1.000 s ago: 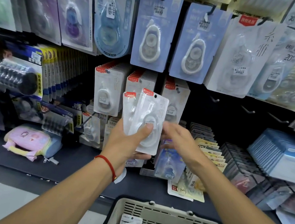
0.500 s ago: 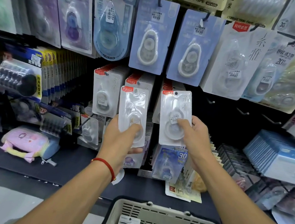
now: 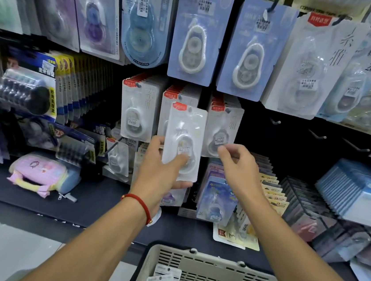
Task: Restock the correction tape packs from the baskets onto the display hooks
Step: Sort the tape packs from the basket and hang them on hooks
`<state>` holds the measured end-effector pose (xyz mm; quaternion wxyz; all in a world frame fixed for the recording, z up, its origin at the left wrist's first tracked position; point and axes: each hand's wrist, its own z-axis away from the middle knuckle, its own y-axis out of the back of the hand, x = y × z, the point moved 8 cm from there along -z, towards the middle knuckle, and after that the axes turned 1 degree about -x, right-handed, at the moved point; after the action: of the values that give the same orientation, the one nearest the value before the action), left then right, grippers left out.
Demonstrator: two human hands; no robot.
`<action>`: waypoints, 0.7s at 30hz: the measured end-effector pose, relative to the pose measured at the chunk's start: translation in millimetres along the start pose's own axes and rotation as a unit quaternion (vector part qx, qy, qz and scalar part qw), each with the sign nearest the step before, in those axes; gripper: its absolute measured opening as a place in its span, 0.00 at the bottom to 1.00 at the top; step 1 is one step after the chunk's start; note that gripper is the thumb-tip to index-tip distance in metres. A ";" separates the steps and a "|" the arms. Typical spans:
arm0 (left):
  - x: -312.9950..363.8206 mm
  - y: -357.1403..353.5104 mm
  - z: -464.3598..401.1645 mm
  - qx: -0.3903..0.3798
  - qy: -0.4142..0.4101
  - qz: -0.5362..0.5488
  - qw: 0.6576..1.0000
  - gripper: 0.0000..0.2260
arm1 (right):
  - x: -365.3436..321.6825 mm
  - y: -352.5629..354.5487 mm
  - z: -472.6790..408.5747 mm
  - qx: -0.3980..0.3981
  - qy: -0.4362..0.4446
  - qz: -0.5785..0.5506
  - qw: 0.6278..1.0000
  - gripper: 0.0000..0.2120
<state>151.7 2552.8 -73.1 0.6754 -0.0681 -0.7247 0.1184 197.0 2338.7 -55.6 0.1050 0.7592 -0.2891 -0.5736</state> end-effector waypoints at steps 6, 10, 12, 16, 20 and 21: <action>-3.1 -19.0 -0.6 -0.045 -0.019 -0.016 0.999 0.14 | -25.1 -14.8 11.1 -0.118 0.051 -0.175 0.976 0.13; -6.3 -26.8 -3.3 -0.045 -0.023 -0.076 0.996 0.21 | -15.7 1.1 7.1 -0.009 0.009 -0.234 0.972 0.12; -7.5 -32.8 -2.6 -0.066 -0.023 -0.074 0.995 0.25 | -10.7 7.4 4.5 0.026 -0.020 -0.250 0.968 0.15; -5.2 -35.6 -2.4 -0.074 -0.045 -0.062 0.994 0.26 | -10.6 10.7 4.7 0.048 -0.042 -0.255 0.965 0.19; -2.2 -32.1 -3.7 -0.070 -0.068 -0.097 0.990 0.22 | -10.7 15.0 2.3 0.075 -0.030 -0.228 0.970 0.18; -0.6 -30.0 -4.1 -0.068 -0.083 -0.140 0.984 0.23 | -10.2 15.0 0.7 0.072 -0.024 -0.183 0.980 0.18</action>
<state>157.7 2524.1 -65.5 0.6166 -0.0020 -0.7870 -0.0215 189.7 2332.3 -40.2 -0.0635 0.7909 -0.1878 -0.5790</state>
